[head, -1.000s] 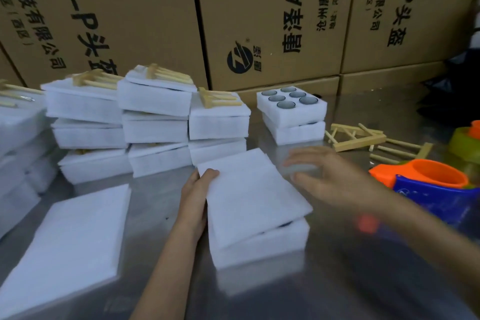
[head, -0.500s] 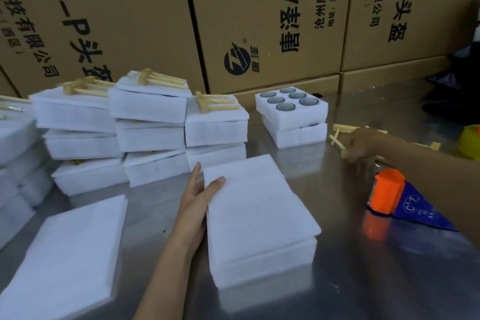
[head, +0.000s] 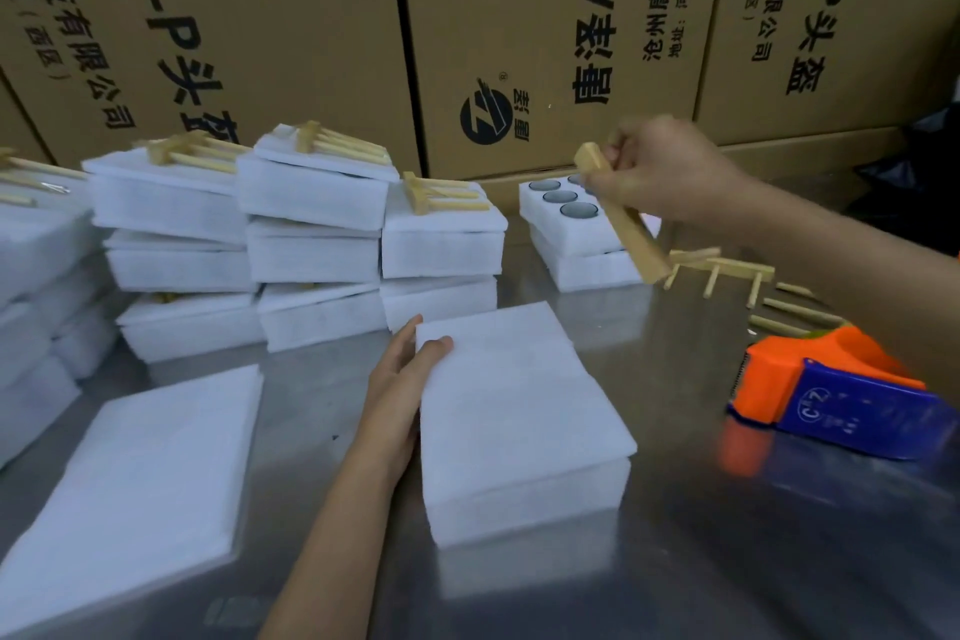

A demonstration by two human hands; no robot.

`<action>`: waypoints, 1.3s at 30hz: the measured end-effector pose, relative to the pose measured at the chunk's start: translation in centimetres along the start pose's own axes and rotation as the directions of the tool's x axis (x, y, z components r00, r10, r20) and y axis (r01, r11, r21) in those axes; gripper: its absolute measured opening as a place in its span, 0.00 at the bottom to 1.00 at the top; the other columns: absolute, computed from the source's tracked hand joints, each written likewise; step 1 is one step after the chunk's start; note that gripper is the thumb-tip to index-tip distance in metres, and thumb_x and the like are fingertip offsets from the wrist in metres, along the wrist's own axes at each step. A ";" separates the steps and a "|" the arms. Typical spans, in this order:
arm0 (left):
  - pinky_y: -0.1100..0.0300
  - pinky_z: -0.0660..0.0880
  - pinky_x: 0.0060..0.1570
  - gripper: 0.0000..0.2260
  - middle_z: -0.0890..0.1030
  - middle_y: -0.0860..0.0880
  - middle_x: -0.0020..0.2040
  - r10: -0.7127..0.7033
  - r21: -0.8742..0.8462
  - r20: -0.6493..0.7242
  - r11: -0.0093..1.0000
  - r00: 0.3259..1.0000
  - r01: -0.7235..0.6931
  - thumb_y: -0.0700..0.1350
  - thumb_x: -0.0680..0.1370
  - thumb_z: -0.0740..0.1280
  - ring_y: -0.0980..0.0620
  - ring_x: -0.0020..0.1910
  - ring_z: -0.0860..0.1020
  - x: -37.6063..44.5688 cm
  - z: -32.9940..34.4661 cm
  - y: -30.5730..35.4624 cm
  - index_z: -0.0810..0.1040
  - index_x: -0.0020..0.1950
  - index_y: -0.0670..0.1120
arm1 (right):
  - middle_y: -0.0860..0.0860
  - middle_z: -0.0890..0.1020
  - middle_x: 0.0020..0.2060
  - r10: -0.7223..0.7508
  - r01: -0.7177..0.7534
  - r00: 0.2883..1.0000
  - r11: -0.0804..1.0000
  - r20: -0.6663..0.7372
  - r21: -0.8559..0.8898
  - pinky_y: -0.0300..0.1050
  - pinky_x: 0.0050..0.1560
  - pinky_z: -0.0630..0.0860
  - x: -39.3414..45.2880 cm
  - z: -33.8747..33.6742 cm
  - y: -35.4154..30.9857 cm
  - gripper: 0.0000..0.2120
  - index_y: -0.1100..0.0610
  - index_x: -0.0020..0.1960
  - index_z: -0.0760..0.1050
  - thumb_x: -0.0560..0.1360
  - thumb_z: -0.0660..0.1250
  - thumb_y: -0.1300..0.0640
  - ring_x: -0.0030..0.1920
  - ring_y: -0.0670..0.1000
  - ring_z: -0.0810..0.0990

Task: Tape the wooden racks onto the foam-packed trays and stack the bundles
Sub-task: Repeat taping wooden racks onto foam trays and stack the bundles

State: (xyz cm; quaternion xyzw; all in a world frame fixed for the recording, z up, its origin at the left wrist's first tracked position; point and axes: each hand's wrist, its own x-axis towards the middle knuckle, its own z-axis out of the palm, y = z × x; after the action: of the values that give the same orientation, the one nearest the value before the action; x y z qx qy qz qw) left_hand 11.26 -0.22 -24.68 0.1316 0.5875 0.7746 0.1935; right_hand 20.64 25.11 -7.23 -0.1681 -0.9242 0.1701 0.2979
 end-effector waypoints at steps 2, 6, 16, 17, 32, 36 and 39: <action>0.65 0.80 0.37 0.20 0.85 0.60 0.52 -0.005 0.001 0.000 1.000 1.000 0.005 0.47 0.75 0.73 0.57 0.49 0.85 -0.2 0.1 0.1 0.76 0.64 0.61 | 0.48 0.79 0.30 -0.017 0.010 0.997 0.995 0.076 0.098 0.41 0.32 0.73 -0.9 0.1 -4.1 0.13 0.57 0.41 0.76 0.69 0.74 0.48 0.29 0.47 0.76; 0.64 0.80 0.38 0.12 0.86 0.58 0.51 -0.014 -0.018 0.012 1.000 1.000 0.014 0.45 0.76 0.72 0.55 0.49 0.85 -0.4 0.3 0.3 0.79 0.55 0.60 | 0.56 0.83 0.34 -0.044 0.046 0.993 0.999 0.113 -0.017 0.45 0.36 0.77 -3.5 3.8 -9.1 0.18 0.62 0.44 0.79 0.68 0.72 0.47 0.35 0.53 0.80; 0.60 0.82 0.47 0.14 0.86 0.56 0.51 -0.020 -0.054 0.011 0.998 1.000 0.021 0.42 0.78 0.69 0.55 0.50 0.85 -0.1 0.4 0.2 0.79 0.62 0.56 | 0.45 0.81 0.50 0.036 -0.053 0.883 0.998 0.468 0.024 0.47 0.58 0.75 -6.5 8.6 -6.7 0.11 0.48 0.49 0.77 0.75 0.65 0.42 0.55 0.48 0.77; 0.56 0.81 0.52 0.16 0.86 0.54 0.54 -0.023 -0.063 0.013 0.998 1.000 0.024 0.42 0.78 0.69 0.52 0.53 0.84 -0.1 0.4 0.2 0.78 0.65 0.55 | 0.44 0.79 0.56 0.045 -0.066 0.843 0.998 0.536 0.020 0.46 0.61 0.72 -7.1 8.5 -6.0 0.14 0.45 0.54 0.76 0.75 0.64 0.38 0.60 0.48 0.75; 0.63 0.77 0.47 0.21 0.84 0.57 0.51 0.004 0.065 -0.057 0.998 0.998 0.000 0.43 0.80 0.63 0.57 0.52 0.83 0.6 0.3 -0.4 0.72 0.73 0.57 | 0.46 0.56 0.79 0.041 -0.052 0.900 0.999 0.435 0.014 0.57 0.75 0.38 -11.2 15.2 -8.3 0.27 0.43 0.78 0.54 0.81 0.45 0.39 0.79 0.49 0.48; 0.64 0.78 0.49 0.20 0.85 0.59 0.50 0.001 0.056 -0.051 0.998 0.999 0.002 0.46 0.80 0.64 0.57 0.53 0.83 0.6 0.5 -0.2 0.72 0.72 0.57 | 0.46 0.55 0.79 0.043 -0.059 0.900 0.998 0.433 0.023 0.56 0.75 0.38 -11.3 14.9 -8.2 0.27 0.43 0.79 0.52 0.81 0.45 0.39 0.79 0.49 0.47; 0.54 0.73 0.66 0.22 0.82 0.52 0.62 -0.036 0.023 -0.015 0.999 0.999 0.037 0.51 0.78 0.68 0.53 0.61 0.80 0.4 0.8 0.1 0.71 0.73 0.55 | 0.47 0.55 0.79 0.038 -0.054 0.904 0.998 0.426 0.026 0.56 0.75 0.38 -11.4 14.8 -8.4 0.27 0.43 0.79 0.52 0.81 0.45 0.40 0.79 0.49 0.47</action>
State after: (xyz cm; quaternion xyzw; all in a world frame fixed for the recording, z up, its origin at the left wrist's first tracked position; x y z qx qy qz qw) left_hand 11.19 0.64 -24.42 0.1174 0.6002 0.7651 0.2017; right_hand 18.60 9.76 -20.70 -0.1430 -0.9594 0.2266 0.0881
